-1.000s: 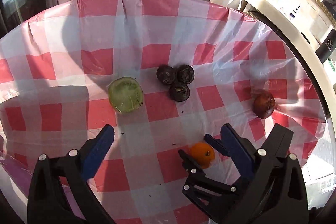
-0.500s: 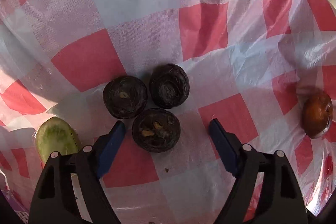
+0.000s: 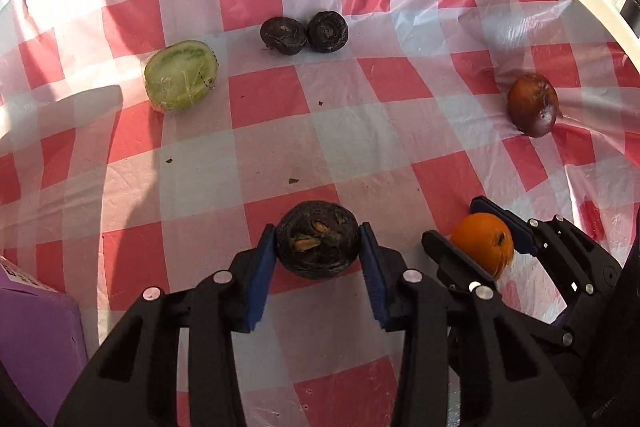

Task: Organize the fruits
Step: 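Carry the small orange and dark fruit over the white box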

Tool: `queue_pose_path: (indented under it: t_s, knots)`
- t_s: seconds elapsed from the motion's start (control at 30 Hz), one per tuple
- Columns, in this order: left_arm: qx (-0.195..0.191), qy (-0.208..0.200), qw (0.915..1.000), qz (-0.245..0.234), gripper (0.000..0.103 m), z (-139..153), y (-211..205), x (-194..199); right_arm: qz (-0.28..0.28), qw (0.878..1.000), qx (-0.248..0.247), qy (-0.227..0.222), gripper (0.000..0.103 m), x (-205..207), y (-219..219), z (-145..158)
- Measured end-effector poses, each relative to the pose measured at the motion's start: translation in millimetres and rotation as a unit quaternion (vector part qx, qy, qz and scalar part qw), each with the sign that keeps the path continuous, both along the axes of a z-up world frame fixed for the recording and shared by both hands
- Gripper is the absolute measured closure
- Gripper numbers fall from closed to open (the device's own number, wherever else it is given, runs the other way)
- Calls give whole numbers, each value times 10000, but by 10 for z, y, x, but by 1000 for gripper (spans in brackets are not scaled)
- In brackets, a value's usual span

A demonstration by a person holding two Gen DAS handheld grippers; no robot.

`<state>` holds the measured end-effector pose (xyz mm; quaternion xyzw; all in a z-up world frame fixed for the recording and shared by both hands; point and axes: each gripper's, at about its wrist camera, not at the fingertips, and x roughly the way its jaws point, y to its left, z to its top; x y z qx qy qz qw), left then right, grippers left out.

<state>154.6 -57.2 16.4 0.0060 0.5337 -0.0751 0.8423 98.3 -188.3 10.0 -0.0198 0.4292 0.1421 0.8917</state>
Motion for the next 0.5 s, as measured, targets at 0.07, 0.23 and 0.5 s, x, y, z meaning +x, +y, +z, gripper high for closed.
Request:
queue_pose_path:
  t_s: [0.07,0.23,0.5]
  knots:
    - [41,54,10000,-28,62,-13,73,-189,0,10000,-53,-6,58,19,13,-6]
    - [14,162,9998,-152,62,83,117,-587,8,9999,-158,-14,58,151,72,-56]
    - [-293,322,9978,-509,62,247,162,-1234,-225,9995,-227,7,59,150,99,-60]
